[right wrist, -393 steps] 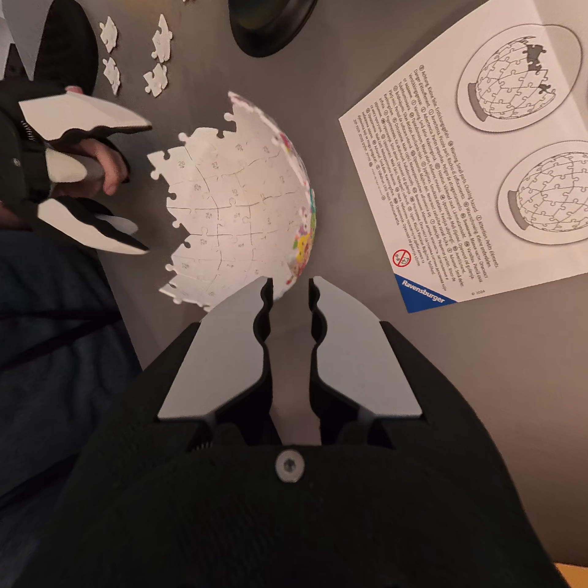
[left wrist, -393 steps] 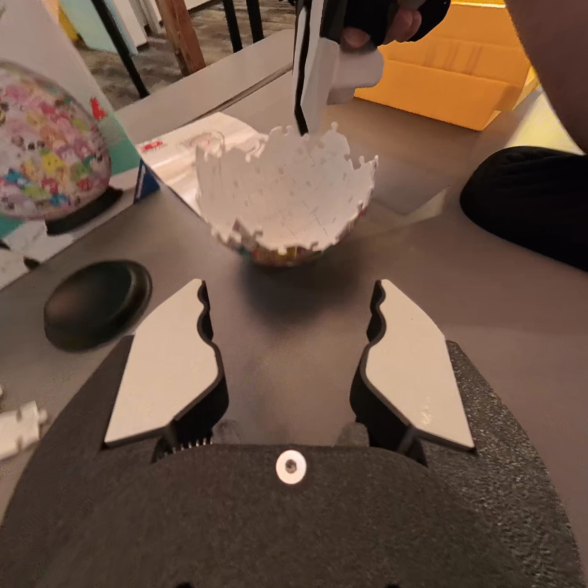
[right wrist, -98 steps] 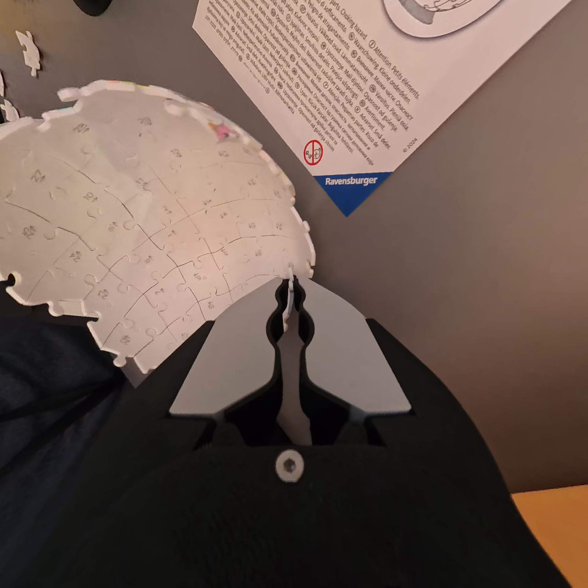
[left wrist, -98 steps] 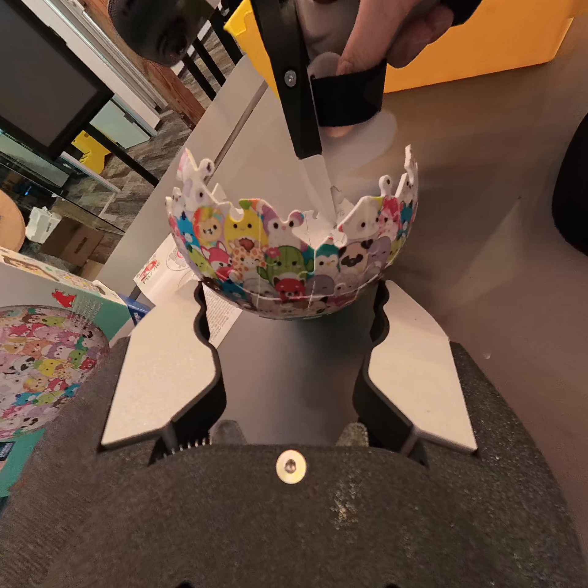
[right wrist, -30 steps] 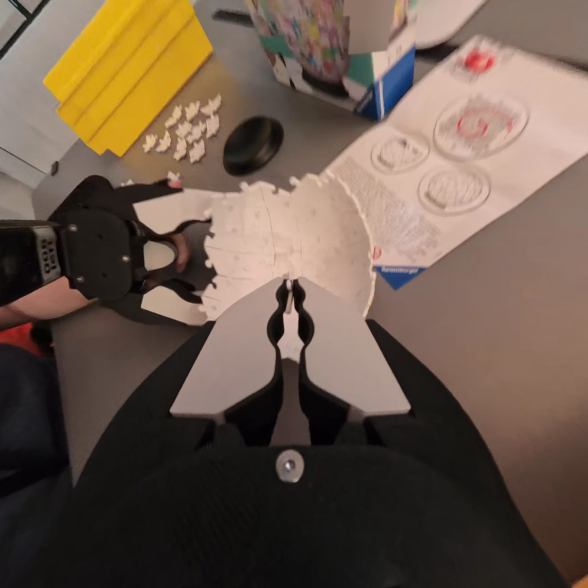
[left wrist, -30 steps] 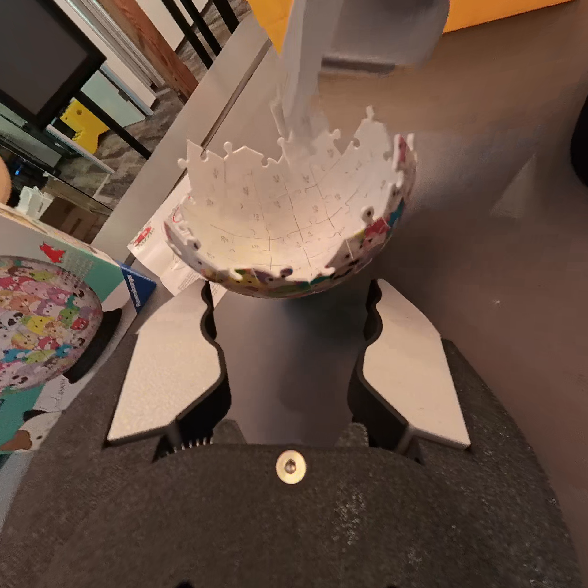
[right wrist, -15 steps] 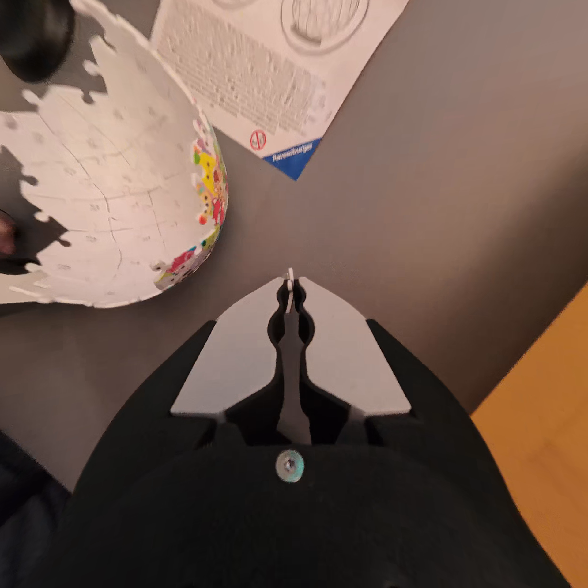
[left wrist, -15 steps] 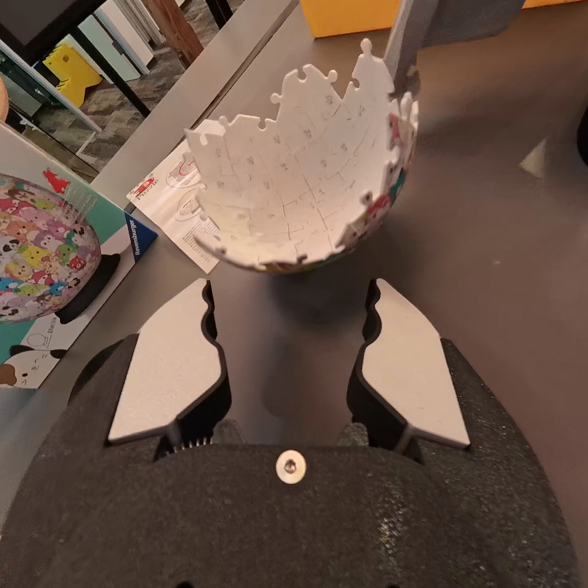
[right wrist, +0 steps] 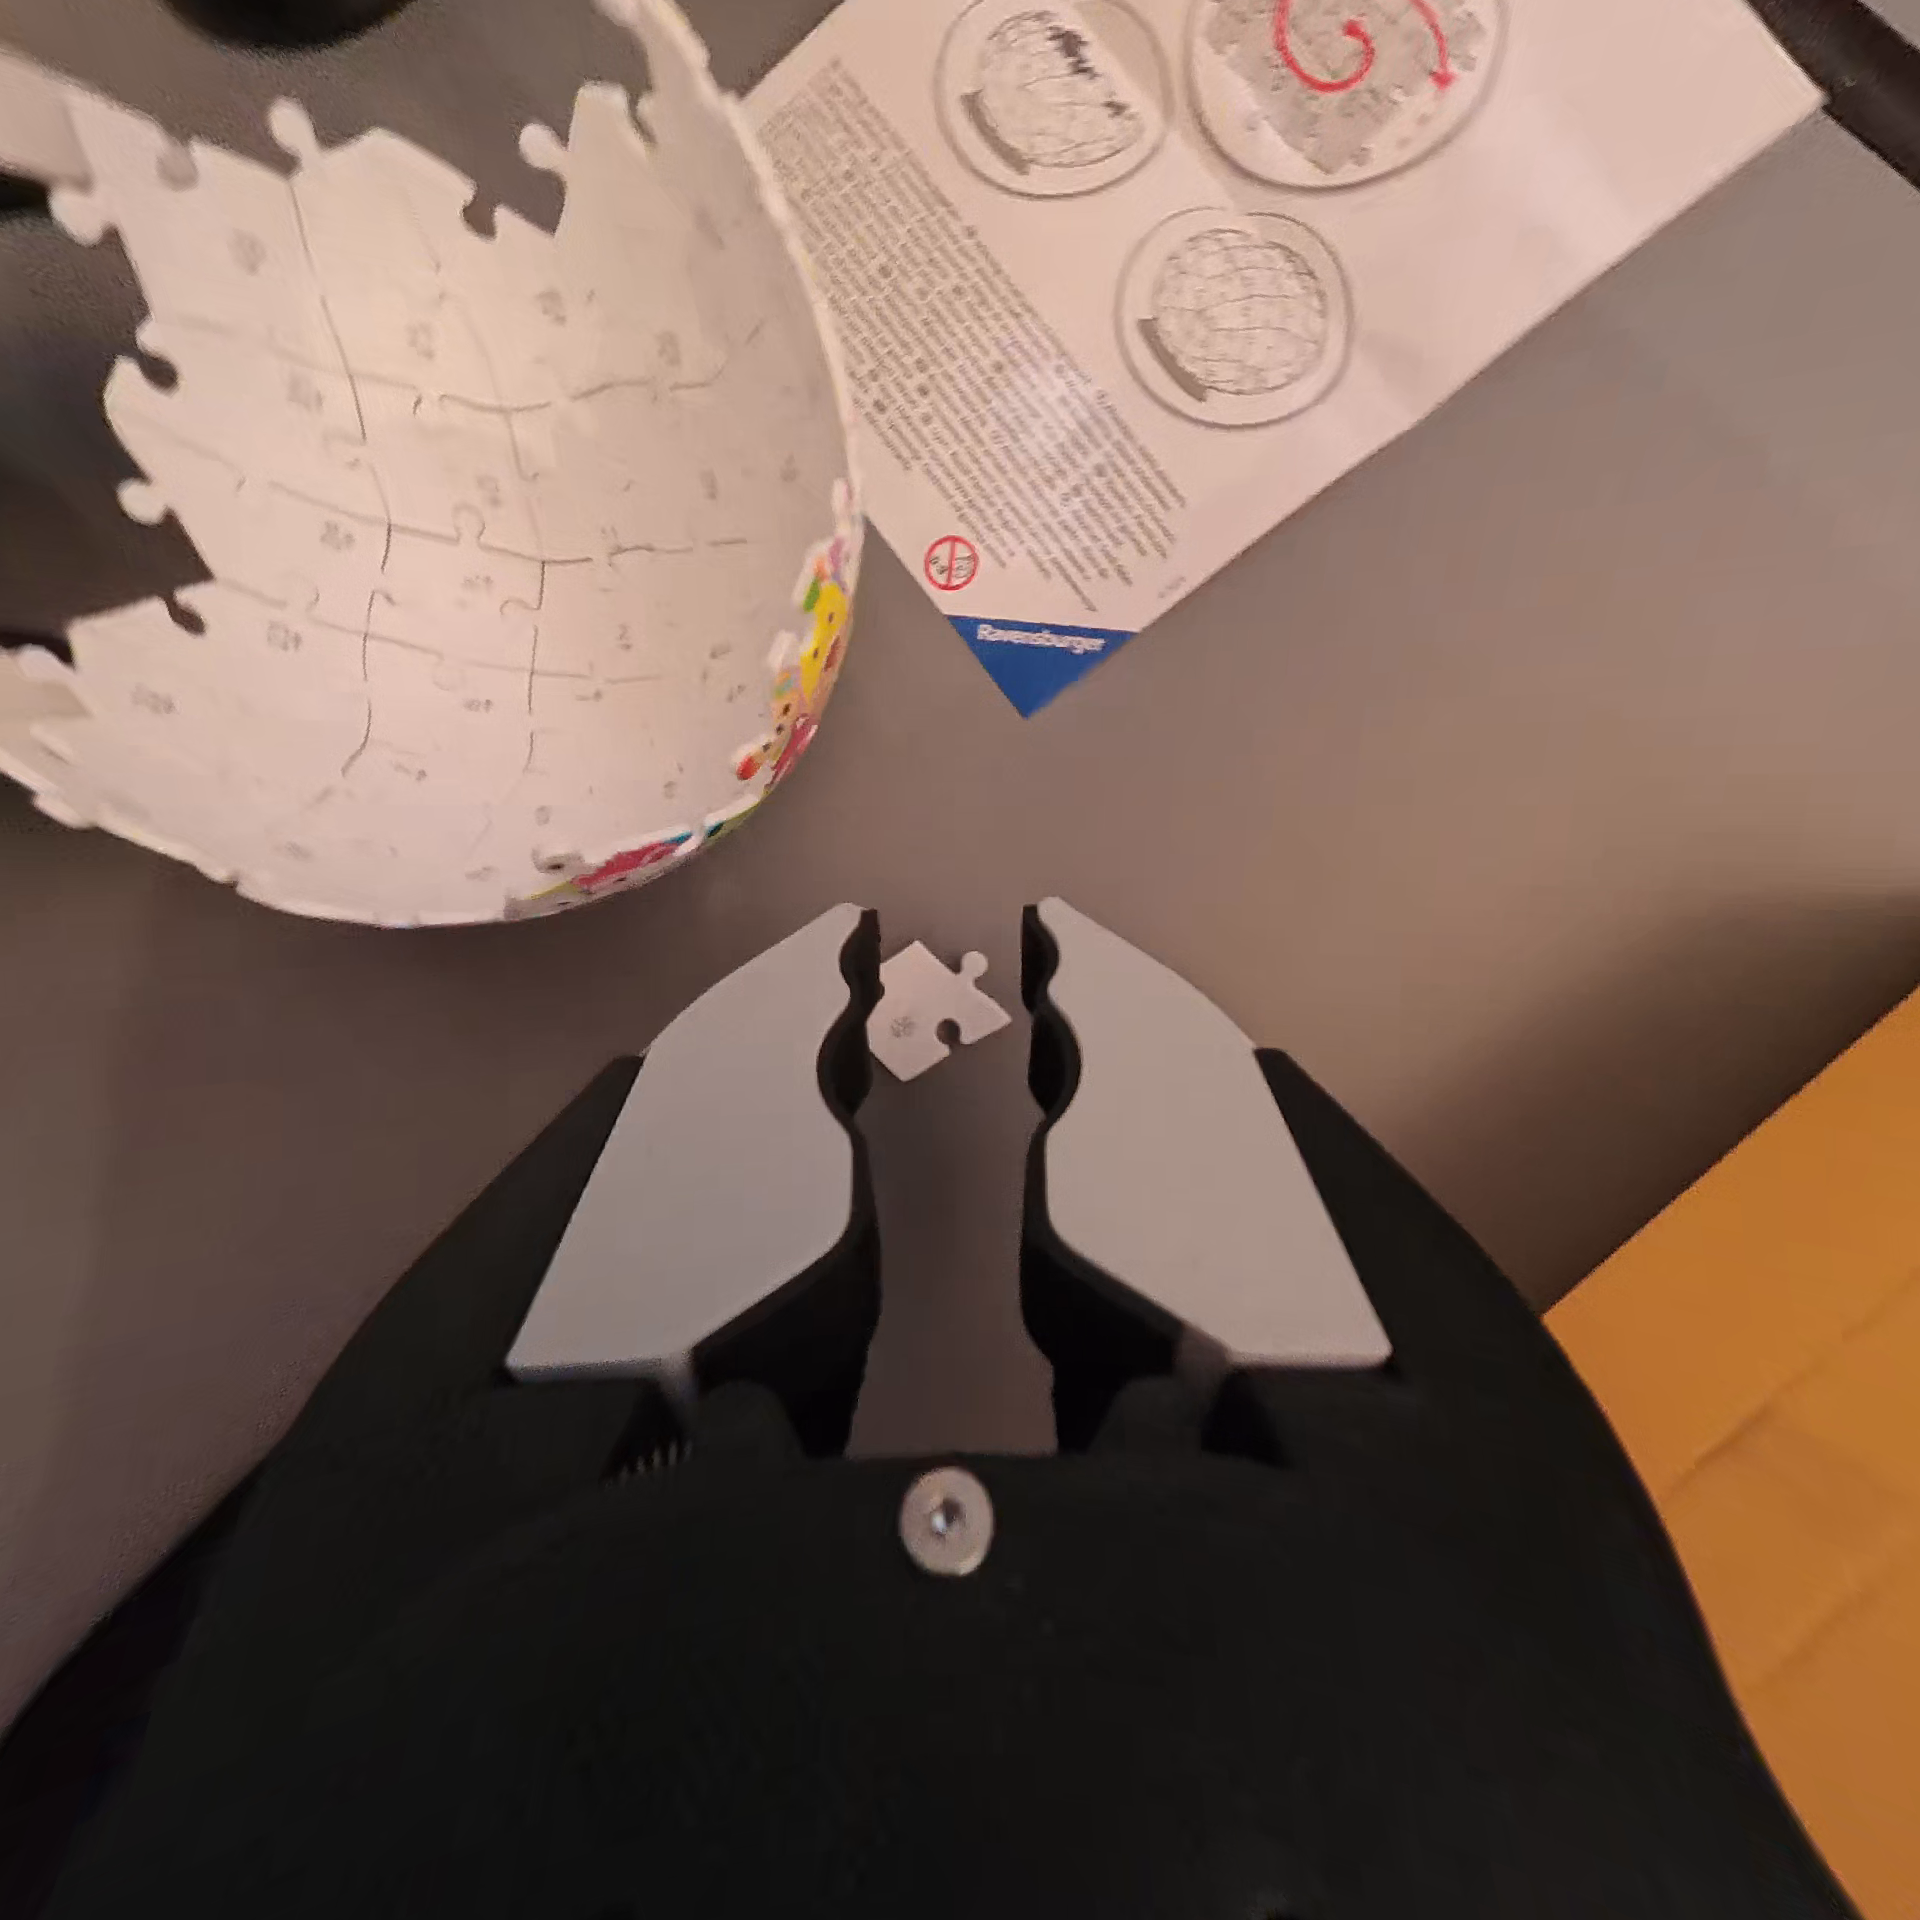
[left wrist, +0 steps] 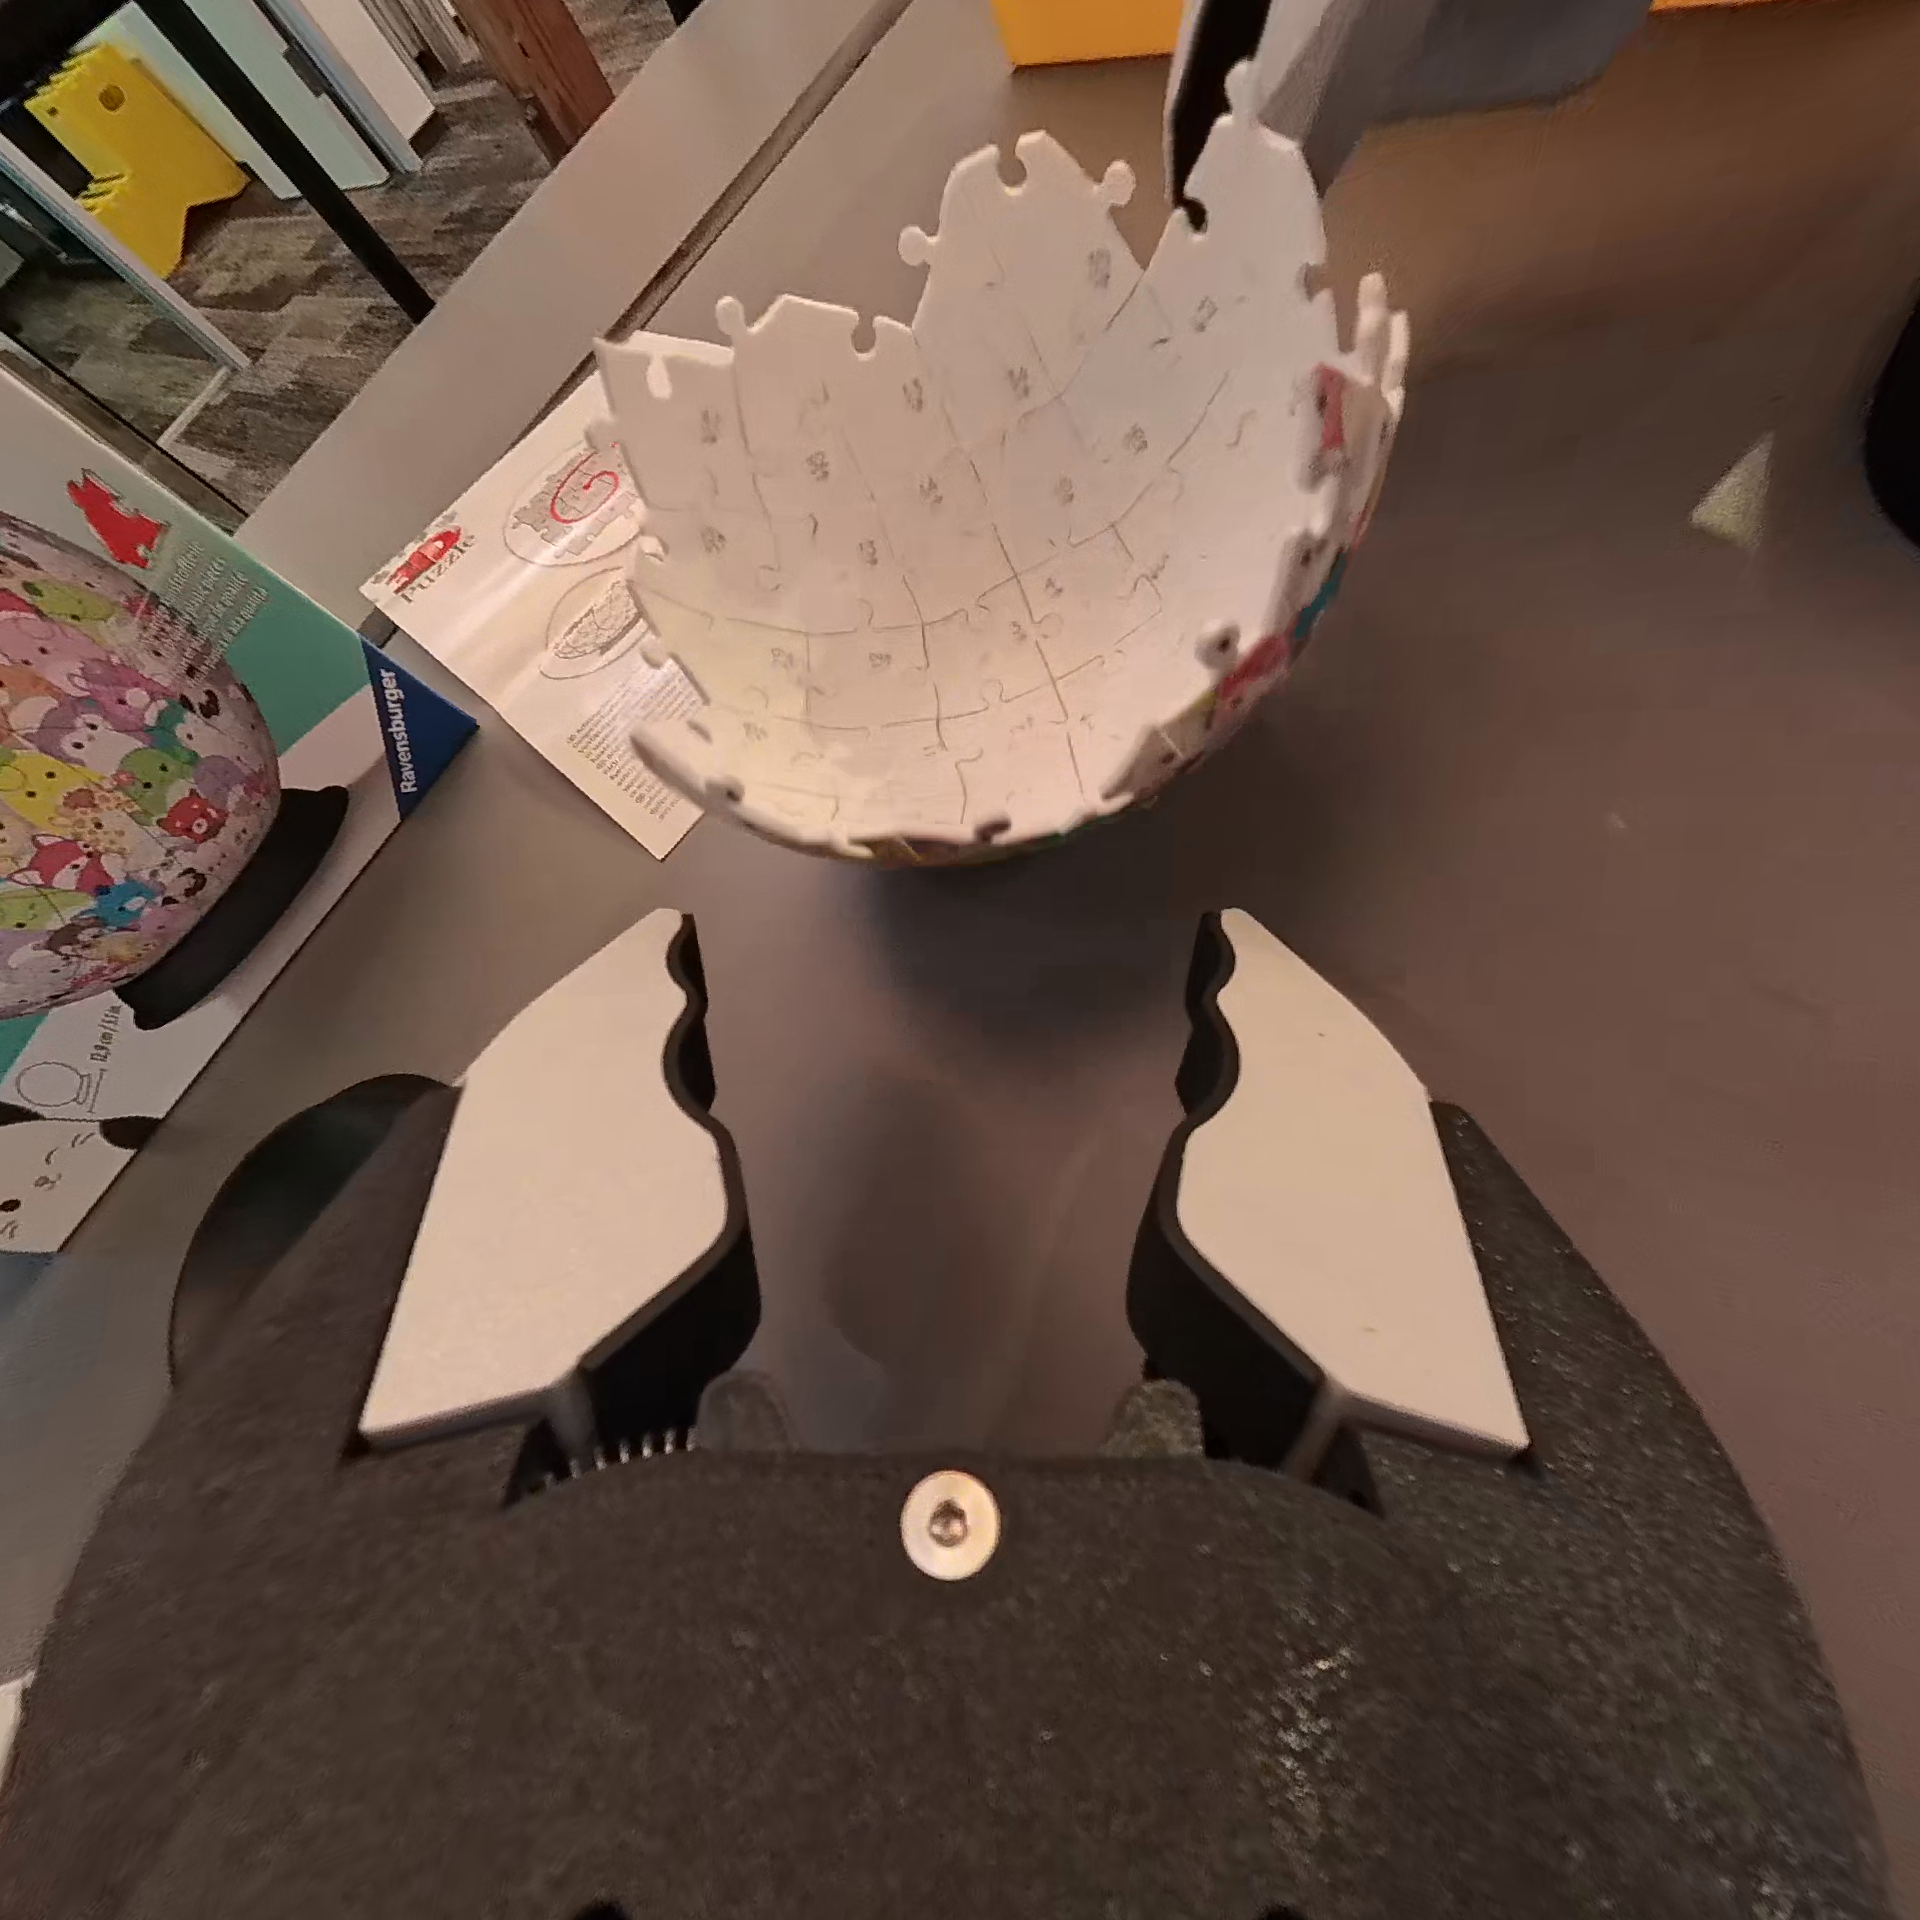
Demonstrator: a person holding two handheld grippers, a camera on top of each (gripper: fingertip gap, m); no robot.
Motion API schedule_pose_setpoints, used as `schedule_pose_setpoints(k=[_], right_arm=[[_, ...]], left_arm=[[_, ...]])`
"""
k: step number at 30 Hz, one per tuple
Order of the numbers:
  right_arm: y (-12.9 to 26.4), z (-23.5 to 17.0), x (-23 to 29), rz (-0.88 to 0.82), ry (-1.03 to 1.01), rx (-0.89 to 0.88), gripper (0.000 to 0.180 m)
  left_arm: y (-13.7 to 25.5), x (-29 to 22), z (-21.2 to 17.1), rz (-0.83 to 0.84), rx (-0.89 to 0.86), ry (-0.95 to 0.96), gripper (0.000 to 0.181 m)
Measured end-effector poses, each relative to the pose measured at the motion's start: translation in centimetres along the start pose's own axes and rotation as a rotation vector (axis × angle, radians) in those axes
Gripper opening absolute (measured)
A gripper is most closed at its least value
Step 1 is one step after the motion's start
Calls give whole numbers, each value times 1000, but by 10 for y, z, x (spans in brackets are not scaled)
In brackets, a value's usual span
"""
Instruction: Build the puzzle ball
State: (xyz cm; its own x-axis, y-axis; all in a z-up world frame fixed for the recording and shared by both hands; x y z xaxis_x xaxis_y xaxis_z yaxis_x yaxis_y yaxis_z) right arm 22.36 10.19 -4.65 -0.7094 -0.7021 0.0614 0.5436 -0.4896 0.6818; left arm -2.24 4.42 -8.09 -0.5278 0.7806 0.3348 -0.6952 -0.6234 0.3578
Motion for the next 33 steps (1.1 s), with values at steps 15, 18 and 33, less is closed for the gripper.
schedule_pose_setpoints(k=[15,18,33], right_arm=[[-33,-4,18,218,343,-50,58],[-36,-3,22,254,356,-74,58],[-51,-5,33,341,400,-122,58]], left_arm=[[-9,18,3,-153,-51,152,94],[-14,20,1,-192,5,184,96],[-27,29,-2,-258,38,128,97]])
Point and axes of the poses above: each gripper's, where its closed fingertips meet, y back along the fingers, z out of its top, x = y × z across the jaws, the point moved 10 cm from there along y, back along the fingers, and after that the axes turned 12 degrees about -x, right-handed, at the moved point
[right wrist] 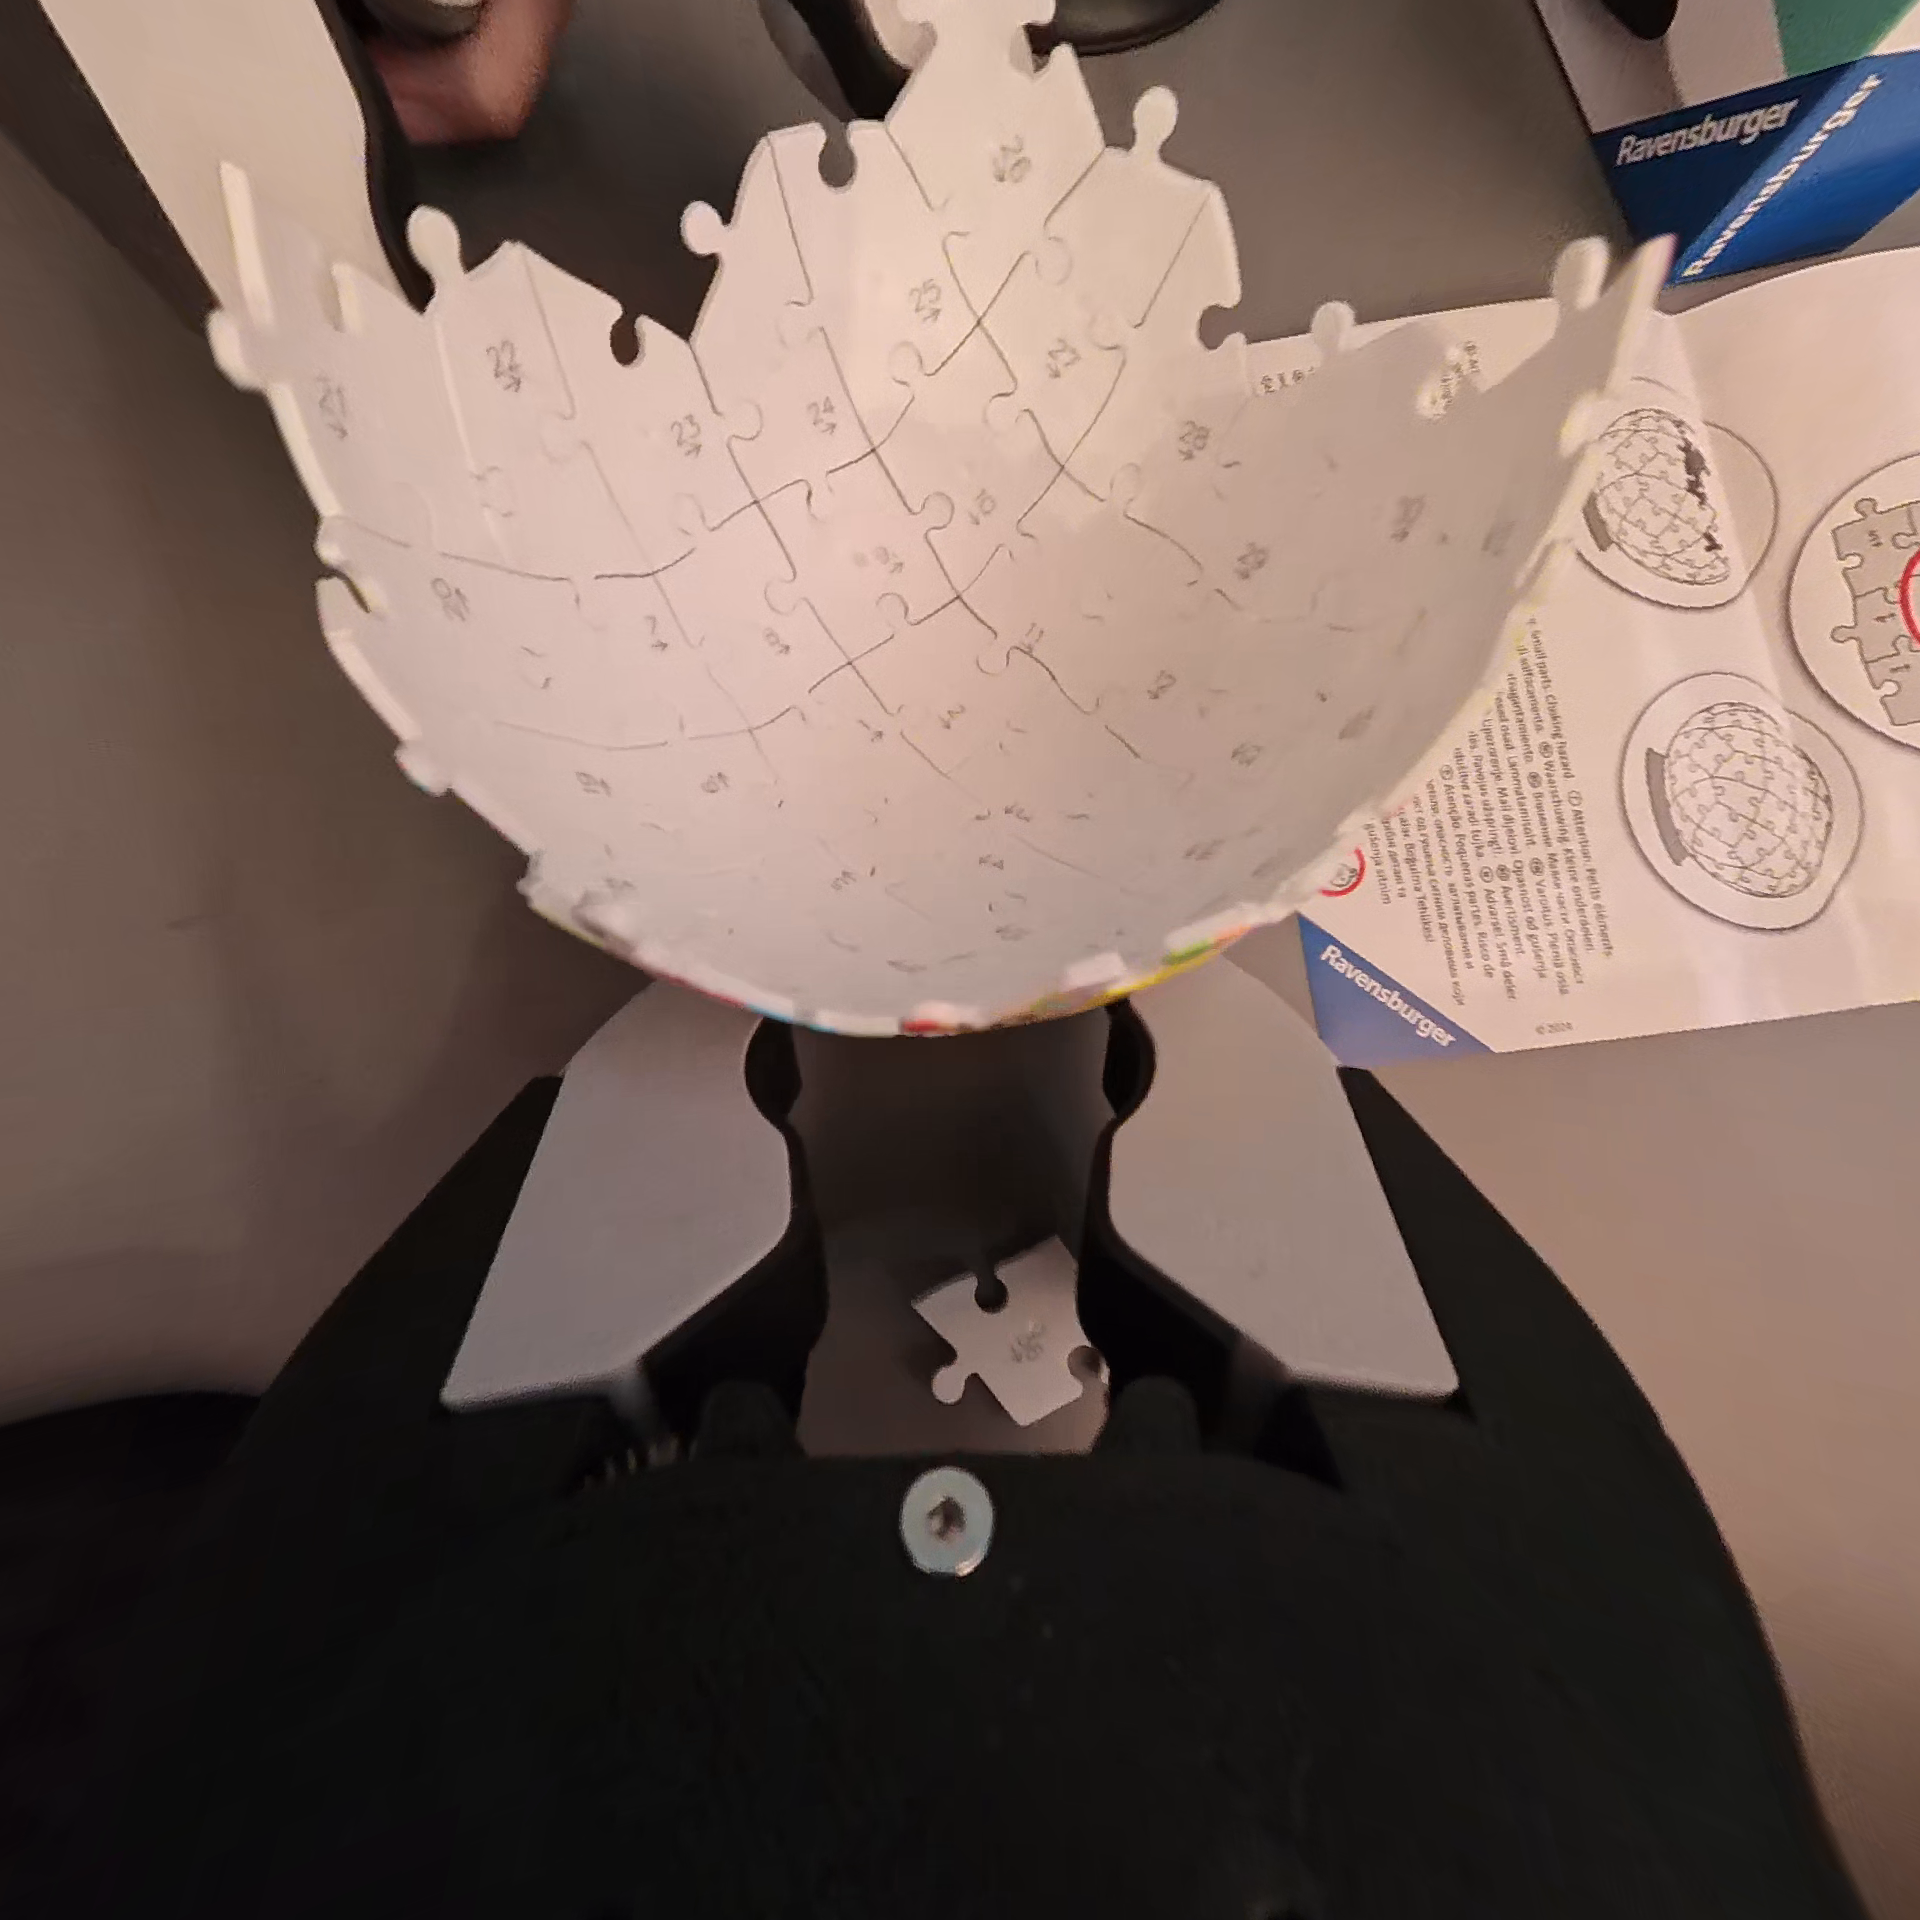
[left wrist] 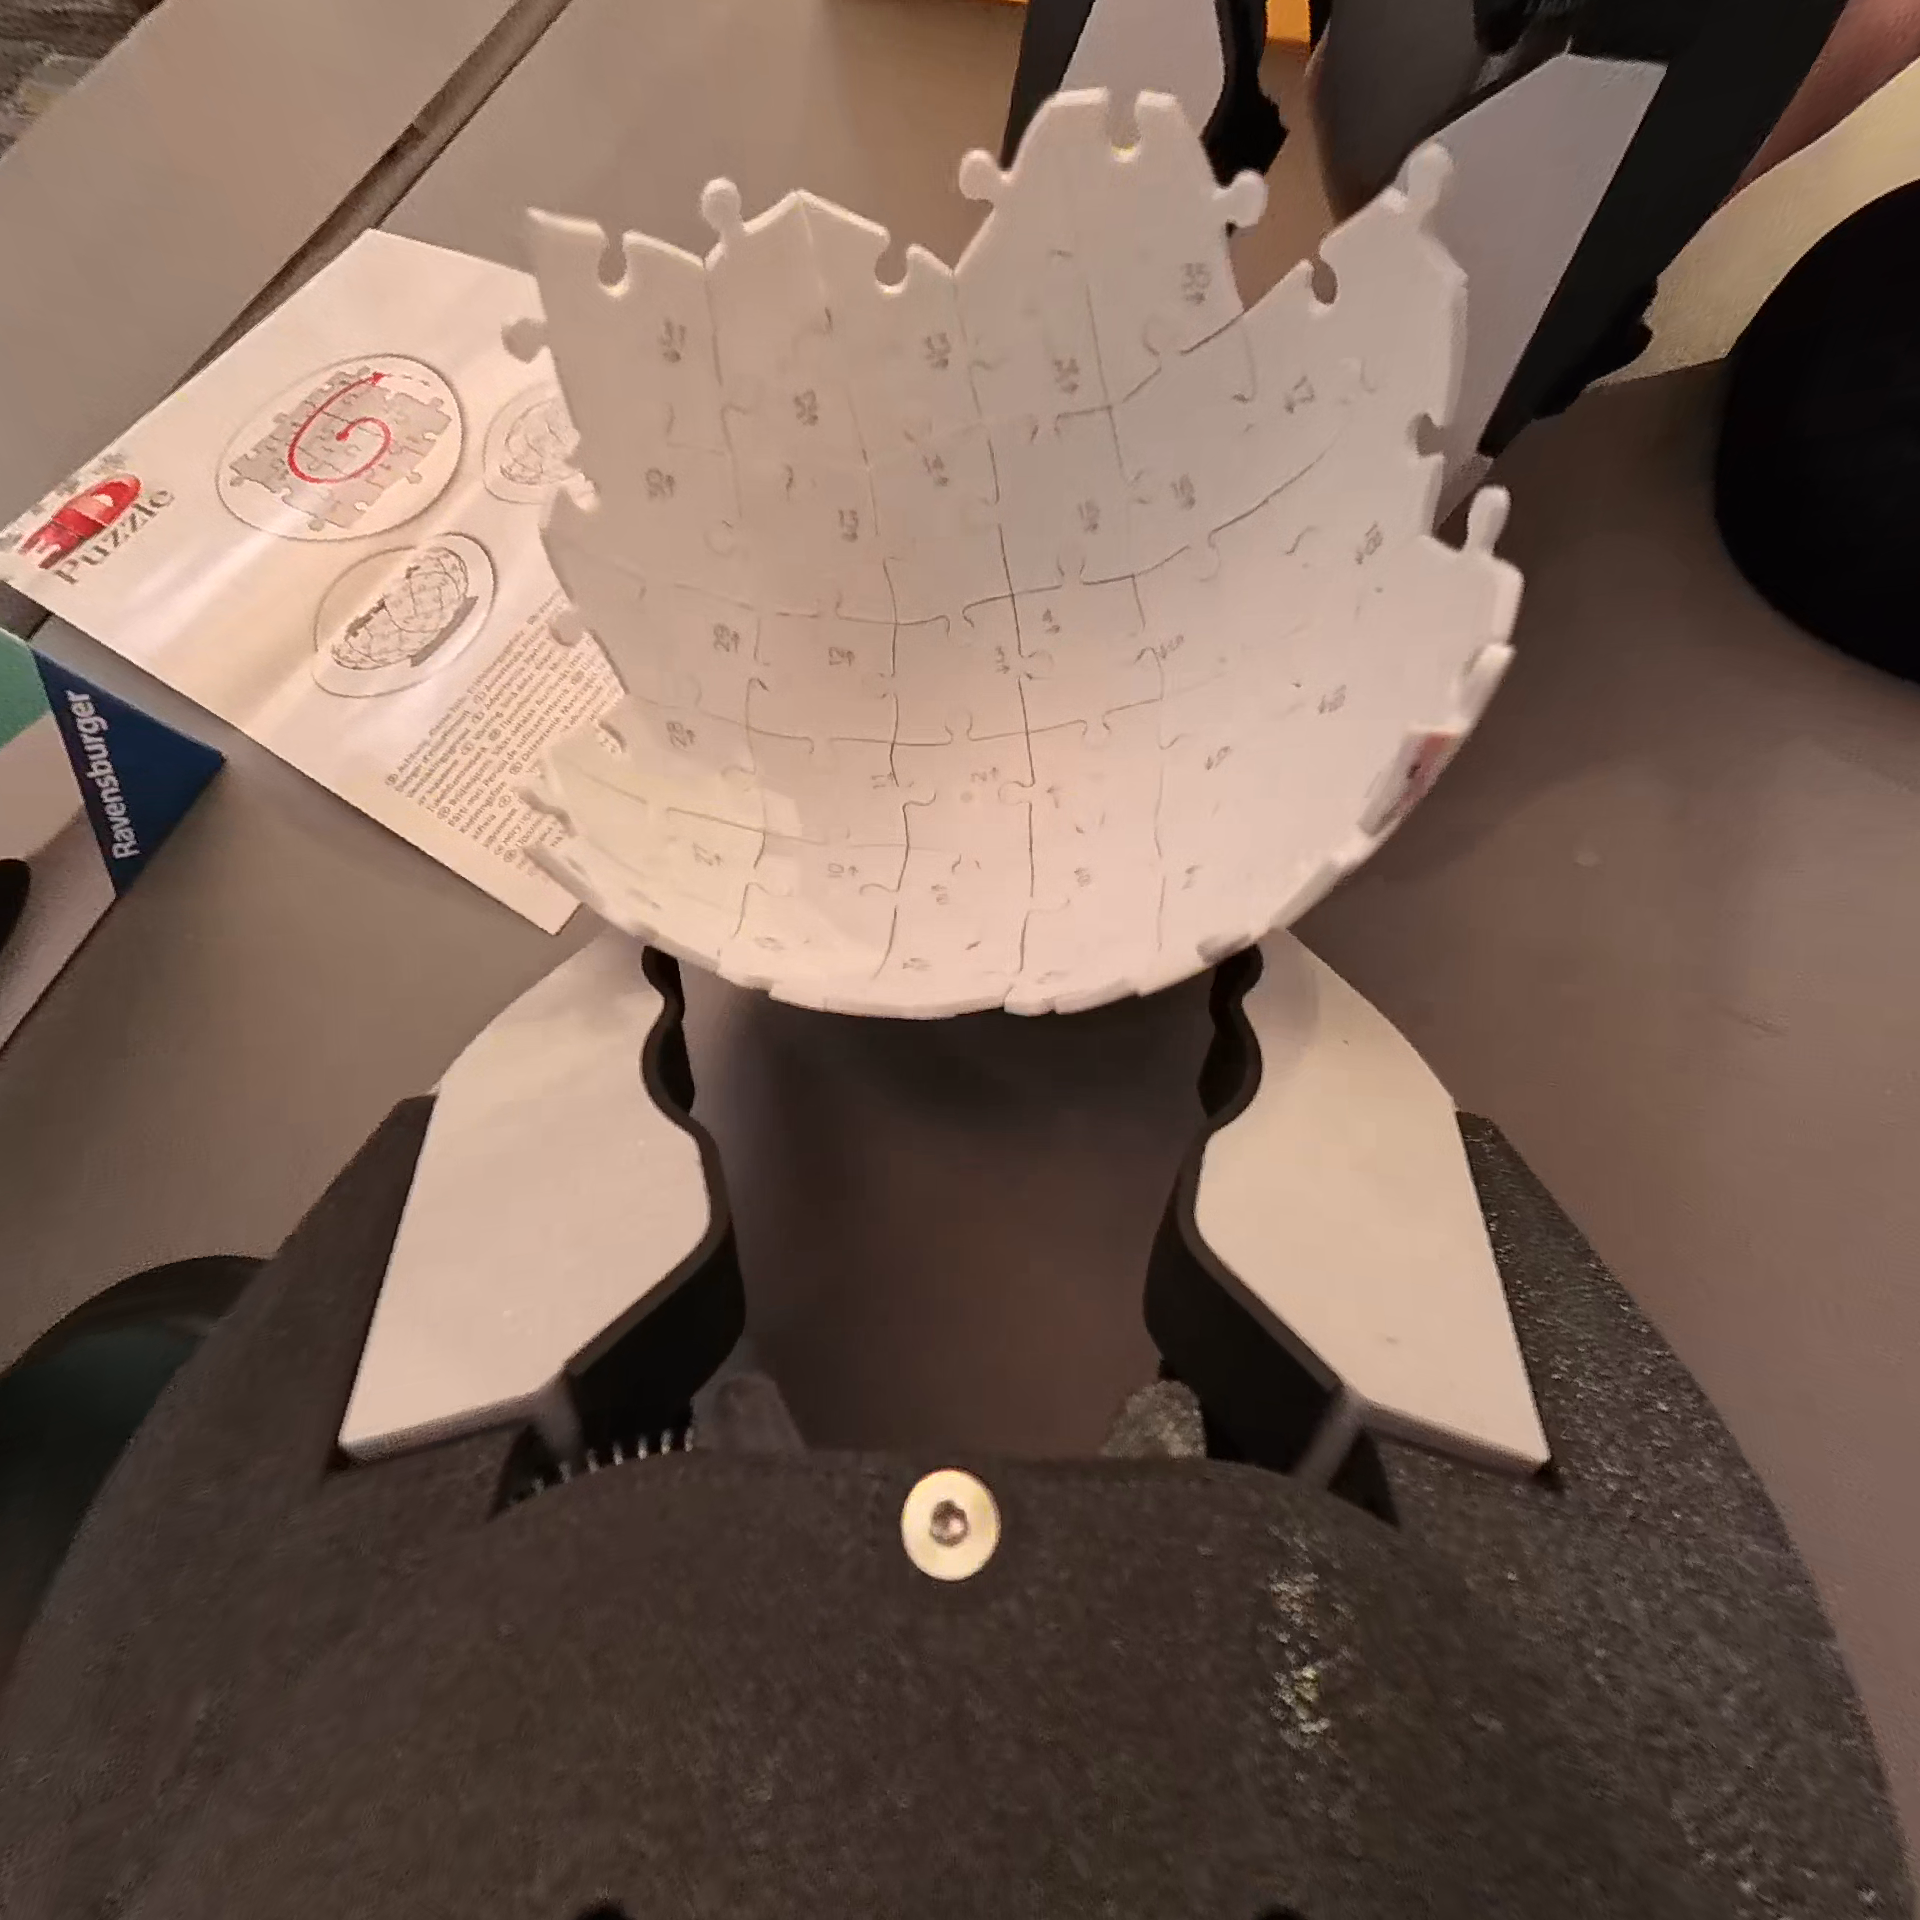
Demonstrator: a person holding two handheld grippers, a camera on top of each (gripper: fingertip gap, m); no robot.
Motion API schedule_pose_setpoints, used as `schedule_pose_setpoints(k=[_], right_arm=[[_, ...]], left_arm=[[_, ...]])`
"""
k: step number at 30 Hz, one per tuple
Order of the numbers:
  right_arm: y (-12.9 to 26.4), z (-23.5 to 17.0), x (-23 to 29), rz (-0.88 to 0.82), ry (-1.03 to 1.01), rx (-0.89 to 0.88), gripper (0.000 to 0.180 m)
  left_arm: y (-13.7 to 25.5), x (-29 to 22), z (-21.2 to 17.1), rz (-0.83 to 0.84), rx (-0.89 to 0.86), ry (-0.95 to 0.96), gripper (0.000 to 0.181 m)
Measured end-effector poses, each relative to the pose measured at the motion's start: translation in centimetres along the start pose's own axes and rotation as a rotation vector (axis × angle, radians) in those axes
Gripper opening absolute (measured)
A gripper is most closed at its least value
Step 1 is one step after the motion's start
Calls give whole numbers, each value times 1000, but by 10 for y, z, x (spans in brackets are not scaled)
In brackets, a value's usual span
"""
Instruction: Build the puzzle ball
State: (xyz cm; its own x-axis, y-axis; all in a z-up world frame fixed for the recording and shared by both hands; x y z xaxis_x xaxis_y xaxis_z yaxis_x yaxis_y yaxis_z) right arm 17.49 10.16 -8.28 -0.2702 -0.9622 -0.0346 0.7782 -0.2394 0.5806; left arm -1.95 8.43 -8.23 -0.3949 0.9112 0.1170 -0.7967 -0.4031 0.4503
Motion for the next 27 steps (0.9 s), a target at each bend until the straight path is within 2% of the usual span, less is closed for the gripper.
schedule_pose_setpoints(k=[7,12,27], right_arm=[[2,8,4,18,8,-51,58],[-4,27,14,84,30,-103,57],[-75,71,50,339,122,7,55]], left_arm=[[8,-1,-1,5,-41,7,97],[31,-4,-8,37,-53,39,96],[117,-27,-47,183,-34,126,96]])
Point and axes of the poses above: each gripper's, where its closed fingertips meet, y back along the fingers, z out of its top, x = y × z across the jaws, the point moved 10 cm from there along y, back along the fingers, and after that the axes turned 12 degrees about -x, right-handed, at the moved point
